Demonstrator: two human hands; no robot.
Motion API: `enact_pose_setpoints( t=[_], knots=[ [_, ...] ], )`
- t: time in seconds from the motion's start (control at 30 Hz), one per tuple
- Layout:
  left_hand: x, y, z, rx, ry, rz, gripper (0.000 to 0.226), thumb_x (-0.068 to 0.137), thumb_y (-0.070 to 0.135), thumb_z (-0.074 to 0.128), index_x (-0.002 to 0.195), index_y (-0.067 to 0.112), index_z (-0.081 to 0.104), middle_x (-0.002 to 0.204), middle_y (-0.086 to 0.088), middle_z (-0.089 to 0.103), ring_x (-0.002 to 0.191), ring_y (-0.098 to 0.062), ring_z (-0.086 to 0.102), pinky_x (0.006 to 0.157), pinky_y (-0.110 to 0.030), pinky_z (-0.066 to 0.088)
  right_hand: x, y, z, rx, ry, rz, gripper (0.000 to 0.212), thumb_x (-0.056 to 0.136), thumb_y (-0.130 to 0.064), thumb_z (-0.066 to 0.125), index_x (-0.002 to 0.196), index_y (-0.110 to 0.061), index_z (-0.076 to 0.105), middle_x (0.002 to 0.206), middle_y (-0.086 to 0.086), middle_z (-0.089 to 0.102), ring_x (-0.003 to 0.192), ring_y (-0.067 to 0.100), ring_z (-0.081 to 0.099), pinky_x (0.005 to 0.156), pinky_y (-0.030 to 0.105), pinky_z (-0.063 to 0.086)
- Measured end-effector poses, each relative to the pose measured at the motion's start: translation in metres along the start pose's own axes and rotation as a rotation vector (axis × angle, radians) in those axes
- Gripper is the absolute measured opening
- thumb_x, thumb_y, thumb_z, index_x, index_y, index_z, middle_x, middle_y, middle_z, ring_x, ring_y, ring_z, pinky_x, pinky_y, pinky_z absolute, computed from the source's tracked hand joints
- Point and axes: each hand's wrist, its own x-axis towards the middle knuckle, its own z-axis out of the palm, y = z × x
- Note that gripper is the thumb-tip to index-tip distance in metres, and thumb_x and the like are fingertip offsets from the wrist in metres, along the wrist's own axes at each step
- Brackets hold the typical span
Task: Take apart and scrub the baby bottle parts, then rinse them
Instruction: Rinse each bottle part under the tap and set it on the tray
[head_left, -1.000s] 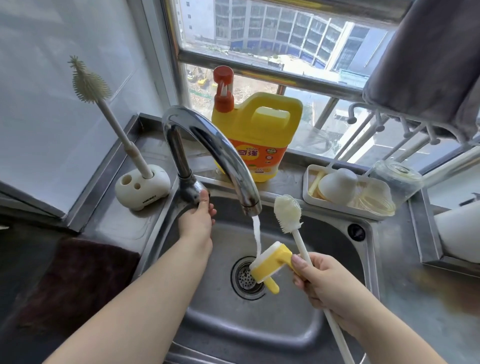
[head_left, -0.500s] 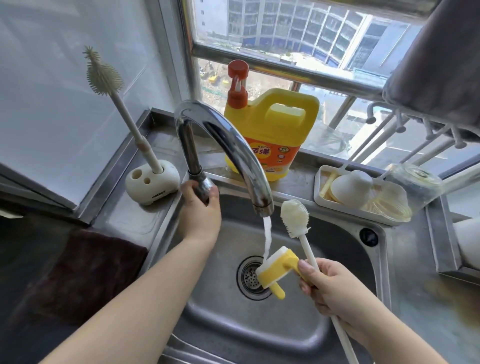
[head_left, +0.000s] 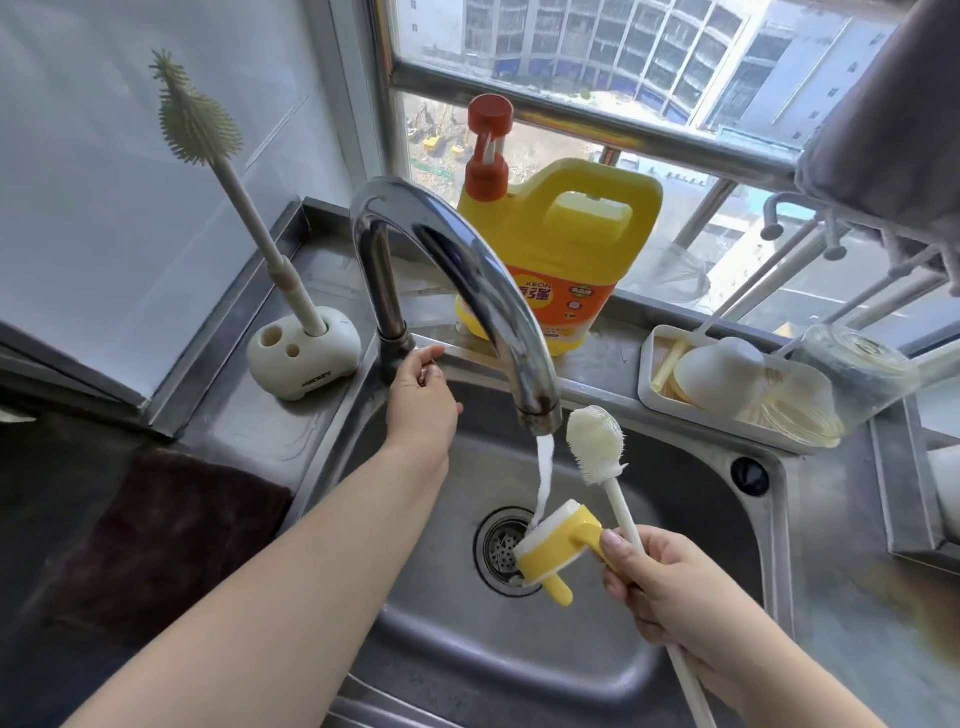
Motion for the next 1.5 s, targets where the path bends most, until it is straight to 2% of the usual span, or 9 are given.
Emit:
enact_pose_setpoints(
  t=[0.1, 0.23, 0.33, 0.73, 0.87, 1.0, 1.13, 1.2, 1.5],
  knots=[
    [0.003, 0.001, 0.000, -0.003, 0.038, -0.046, 0.029, 0.101, 0.021, 0.040, 0.093, 0.040, 0.061, 0.114, -0.004, 0.064, 0.097, -0.027, 0.064, 0.084, -0.041, 0.056, 0.000, -0.002, -0.002, 0.009, 0.012, -0.012, 0.027, 0.097, -0.023, 0.046, 0.079, -0.005, 0.051, 0.055, 0.002, 0.046, 0.034, 0.004, 0.026, 0.033, 0.015, 0.023],
    [0.001, -0.005, -0.002, 0.056, 0.069, 0.054, 0.029, 0.101, 0.018, 0.040, 0.117, 0.030, 0.061, 0.106, 0.004, 0.064, 0.069, -0.003, 0.057, 0.055, -0.013, 0.047, 0.000, -0.007, 0.000, 0.028, 0.005, -0.035, 0.029, 0.098, -0.022, 0.045, 0.074, -0.006, 0.050, 0.055, 0.002, 0.046, 0.034, 0.004, 0.025, 0.033, 0.015, 0.022],
    [0.000, -0.007, -0.003, 0.027, 0.072, 0.083, 0.029, 0.101, 0.016, 0.041, 0.120, 0.024, 0.061, 0.098, -0.002, 0.061, 0.069, -0.005, 0.052, 0.045, -0.004, 0.041, 0.000, -0.010, 0.001, 0.017, 0.006, -0.046, 0.031, 0.098, -0.021, 0.045, 0.072, -0.006, 0.050, 0.055, 0.003, 0.045, 0.035, 0.004, 0.025, 0.033, 0.015, 0.021],
    [0.000, -0.007, -0.001, -0.023, 0.122, 0.113, 0.025, 0.100, 0.013, 0.041, 0.104, 0.020, 0.064, 0.115, -0.006, 0.064, 0.050, 0.010, 0.058, 0.056, -0.008, 0.048, 0.001, 0.001, -0.002, 0.025, 0.051, 0.013, 0.021, 0.097, -0.019, 0.046, 0.085, -0.002, 0.051, 0.051, 0.002, 0.047, 0.033, 0.005, 0.024, 0.032, 0.015, 0.020],
    [-0.001, 0.000, -0.003, -0.004, 0.060, 0.065, 0.030, 0.101, 0.015, 0.039, 0.088, 0.034, 0.058, 0.115, -0.009, 0.063, 0.063, -0.012, 0.060, 0.079, -0.037, 0.057, 0.001, -0.001, 0.002, 0.030, 0.041, 0.018, 0.022, 0.098, -0.020, 0.045, 0.082, -0.004, 0.050, 0.050, 0.000, 0.046, 0.033, 0.005, 0.024, 0.032, 0.015, 0.019],
    [-0.001, -0.004, -0.008, 0.053, -0.052, 0.045, 0.033, 0.103, 0.022, 0.032, 0.125, 0.039, 0.050, 0.124, -0.003, 0.058, 0.090, -0.028, 0.062, 0.081, -0.039, 0.057, -0.001, -0.002, 0.007, 0.029, 0.031, 0.005, 0.024, 0.097, -0.020, 0.046, 0.080, -0.004, 0.050, 0.050, 0.001, 0.045, 0.034, 0.005, 0.023, 0.032, 0.015, 0.019],
    [0.001, 0.002, -0.003, 0.122, 0.019, 0.005, 0.038, 0.103, 0.026, 0.032, 0.136, 0.040, 0.044, 0.133, 0.004, 0.053, 0.115, -0.022, 0.053, 0.103, -0.030, 0.039, -0.003, -0.002, 0.010, 0.020, 0.034, -0.009, 0.023, 0.098, -0.019, 0.045, 0.080, -0.003, 0.049, 0.049, 0.001, 0.044, 0.033, 0.005, 0.023, 0.032, 0.015, 0.018],
    [-0.004, 0.005, 0.002, 0.099, 0.059, -0.001, 0.038, 0.103, 0.025, 0.032, 0.136, 0.037, 0.045, 0.135, 0.003, 0.050, 0.112, -0.015, 0.048, 0.096, -0.022, 0.032, -0.005, -0.001, 0.013, 0.025, 0.031, -0.006, 0.023, 0.098, -0.017, 0.045, 0.080, -0.004, 0.049, 0.051, 0.003, 0.045, 0.033, 0.005, 0.023, 0.032, 0.014, 0.018],
    [-0.011, -0.005, 0.012, -0.059, 0.197, 0.093, 0.031, 0.102, 0.021, 0.036, 0.112, 0.044, 0.054, 0.130, 0.008, 0.055, 0.118, -0.012, 0.051, 0.105, -0.029, 0.038, 0.004, 0.005, 0.004, -0.033, 0.026, -0.002, 0.024, 0.097, -0.021, 0.046, 0.080, -0.005, 0.051, 0.052, 0.003, 0.048, 0.031, 0.005, 0.027, 0.033, 0.015, 0.021]
  ],
)
